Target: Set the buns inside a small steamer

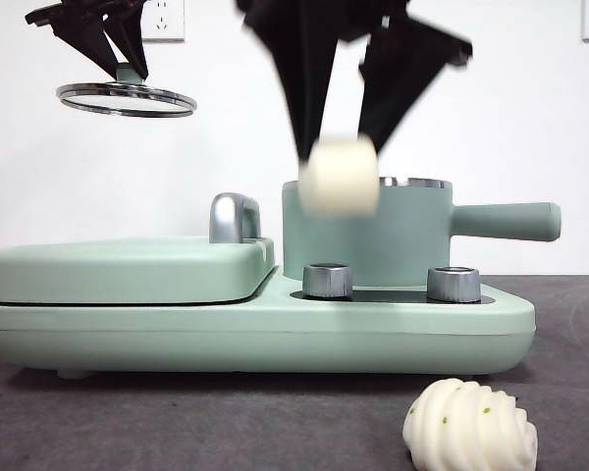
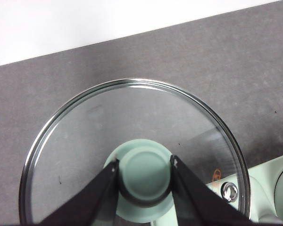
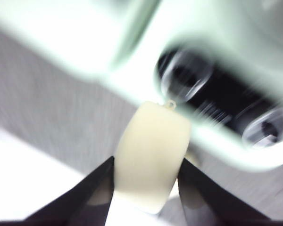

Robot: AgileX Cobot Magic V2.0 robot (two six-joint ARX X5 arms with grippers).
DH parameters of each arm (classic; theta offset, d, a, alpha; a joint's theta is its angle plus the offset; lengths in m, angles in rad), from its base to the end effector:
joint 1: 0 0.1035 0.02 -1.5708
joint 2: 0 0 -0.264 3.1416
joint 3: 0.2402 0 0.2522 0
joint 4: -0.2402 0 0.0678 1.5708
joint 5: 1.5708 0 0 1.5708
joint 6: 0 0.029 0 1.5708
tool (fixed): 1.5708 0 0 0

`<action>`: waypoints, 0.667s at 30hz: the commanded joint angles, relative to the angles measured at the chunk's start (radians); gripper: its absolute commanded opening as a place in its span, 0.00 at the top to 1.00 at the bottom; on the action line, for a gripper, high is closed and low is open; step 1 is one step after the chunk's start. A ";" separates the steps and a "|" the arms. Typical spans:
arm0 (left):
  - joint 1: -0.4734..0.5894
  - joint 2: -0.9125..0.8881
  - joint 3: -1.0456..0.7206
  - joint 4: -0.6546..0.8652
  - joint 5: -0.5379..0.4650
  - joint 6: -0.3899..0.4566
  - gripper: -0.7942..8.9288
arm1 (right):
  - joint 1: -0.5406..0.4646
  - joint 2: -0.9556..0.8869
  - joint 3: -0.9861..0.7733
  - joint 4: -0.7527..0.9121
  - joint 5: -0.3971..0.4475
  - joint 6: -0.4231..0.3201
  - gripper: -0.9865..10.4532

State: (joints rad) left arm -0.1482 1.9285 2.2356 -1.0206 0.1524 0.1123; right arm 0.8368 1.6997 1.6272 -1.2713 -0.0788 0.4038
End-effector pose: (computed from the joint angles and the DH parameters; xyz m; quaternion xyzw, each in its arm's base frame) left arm 0.3957 -0.0635 0.4189 0.0513 0.3408 -0.1597 0.9251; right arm 0.2156 0.2424 0.3132 -0.0848 0.6359 0.2229 0.7340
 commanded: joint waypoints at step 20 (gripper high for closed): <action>-0.003 0.010 0.035 0.026 0.004 -0.012 0.86 | -0.299 0.368 0.483 0.030 -0.071 -0.235 0.73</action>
State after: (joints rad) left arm -0.1486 1.9285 2.2356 -1.0203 0.1524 0.1085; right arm 0.5346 2.0430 2.0800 -1.2495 -0.1436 0.1890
